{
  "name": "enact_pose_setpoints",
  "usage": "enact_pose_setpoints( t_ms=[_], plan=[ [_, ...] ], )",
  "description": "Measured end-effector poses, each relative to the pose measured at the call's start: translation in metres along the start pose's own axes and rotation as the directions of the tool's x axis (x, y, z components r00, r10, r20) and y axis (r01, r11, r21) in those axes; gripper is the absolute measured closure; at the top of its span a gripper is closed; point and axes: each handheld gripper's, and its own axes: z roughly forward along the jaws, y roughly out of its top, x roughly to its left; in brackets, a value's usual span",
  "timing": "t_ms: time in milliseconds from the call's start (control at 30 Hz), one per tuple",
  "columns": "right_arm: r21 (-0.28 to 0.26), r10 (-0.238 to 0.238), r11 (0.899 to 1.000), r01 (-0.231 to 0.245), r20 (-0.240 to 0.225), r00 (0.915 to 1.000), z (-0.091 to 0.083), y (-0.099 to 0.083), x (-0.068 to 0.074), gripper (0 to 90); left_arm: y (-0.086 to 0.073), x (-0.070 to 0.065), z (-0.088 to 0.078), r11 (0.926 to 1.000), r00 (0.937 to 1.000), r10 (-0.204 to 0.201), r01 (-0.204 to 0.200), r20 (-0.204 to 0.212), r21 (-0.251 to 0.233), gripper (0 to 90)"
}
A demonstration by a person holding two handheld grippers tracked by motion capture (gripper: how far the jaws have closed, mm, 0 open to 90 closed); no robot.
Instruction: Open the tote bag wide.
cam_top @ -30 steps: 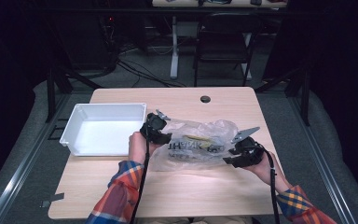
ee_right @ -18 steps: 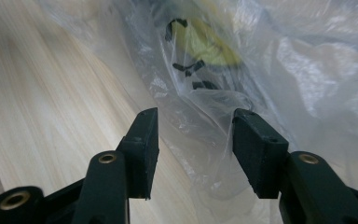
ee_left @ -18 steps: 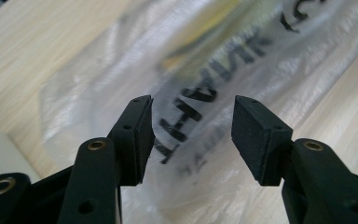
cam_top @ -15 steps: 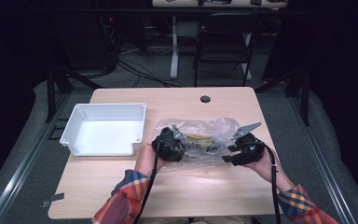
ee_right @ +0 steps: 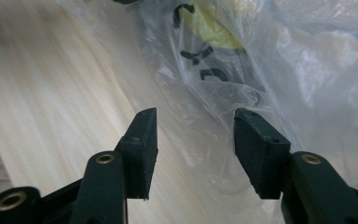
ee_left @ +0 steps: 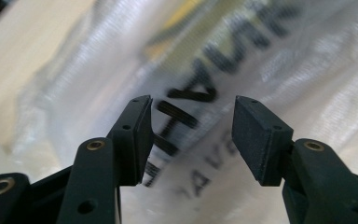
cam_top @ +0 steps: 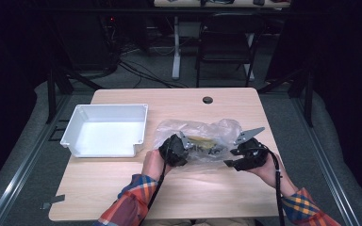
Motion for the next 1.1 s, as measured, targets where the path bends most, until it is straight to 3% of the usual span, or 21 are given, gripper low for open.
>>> enact_pose_setpoints(
  t_ms=[67, 200, 267, 400, 600, 700, 733, 767, 833, 900, 1000, 1100],
  plan=[
    [0.002, 0.001, 1.0, -0.001, -0.007, 1.0, 0.003, 0.0, -0.001, 50.3, 0.0, 0.0, 0.002, 1.0, 1.0, 0.001, -0.002, -0.006, -0.006, 48.8],
    [-0.012, 0.016, 1.0, -0.016, -0.02, 0.9997, 0.0, 0.0, -0.003, 50.4, -0.002, -0.001, 0.008, 0.9999, 0.9997, 0.012, -0.012, -0.019, 0.004, 60.4],
    [-0.03, 0.012, 0.999, -0.012, -0.011, 0.9999, -0.004, 0.001, -0.002, 50.6, -0.003, -0.003, 0.009, 0.9995, 0.9981, 0.031, -0.032, -0.053, -0.005, 65.6],
    [-0.063, -0.01, 0.998, 0.009, -0.019, 0.9998, -0.013, 0.007, 0.005, 49.7, -0.001, -0.008, 0.01, 0.9979, 0.9959, 0.062, -0.063, -0.066, -0.014, 76.9],
    [-0.125, -0.03, 0.992, 0.026, -0.029, 0.9991, -0.019, 0.017, 0.012, 47.8, -0.001, -0.007, 0.009, 0.9977, 0.9975, 0.054, -0.056, -0.046, -0.038, 89.1],
    [-0.161, -0.05, 0.986, 0.052, 0.016, 0.9986, -0.022, 0.023, 0.016, 43.7, -0.002, -0.007, 0.009, 0.998, 0.9983, 0.048, -0.049, -0.033, -0.039, 89.9],
    [-0.171, -0.058, 0.983, 0.071, 0.078, 0.9952, -0.022, 0.025, 0.018, 38.4, -0.002, -0.007, 0.009, 0.9982, 0.9986, 0.044, -0.046, -0.028, -0.038, 90.0],
    [-0.167, -0.072, 0.981, 0.098, 0.155, 0.9853, -0.02, 0.028, 0.021, 35.5, -0.002, -0.007, 0.009, 0.9983, 0.9986, 0.045, -0.046, -0.027, -0.037, 90.0],
    [-0.108, -0.102, 0.986, 0.128, 0.219, 0.9705, -0.01, 0.035, 0.02, 34.0, -0.002, -0.007, 0.009, 0.9983, 0.9989, 0.042, -0.042, -0.019, -0.041, 90.0],
    [-0.057, -0.101, 0.992, 0.117, 0.223, 0.9695, 0.005, 0.04, 0.012, 41.7, -0.003, -0.006, 0.008, 0.9983, 0.9992, 0.039, -0.039, -0.008, -0.043, 90.0],
    [0.002, -0.082, 0.997, 0.083, 0.189, 0.9785, 0.026, 0.043, -0.002, 63.8, -0.004, -0.005, 0.006, 0.9981, 0.9992, 0.037, -0.036, 0.013, -0.049, 90.0],
    [0.015, -0.064, 0.998, 0.062, 0.18, 0.9816, 0.035, 0.043, -0.01, 79.9, -0.005, -0.003, 0.005, 0.9984, 0.9989, 0.029, -0.027, 0.036, -0.049, 90.0]
  ],
)
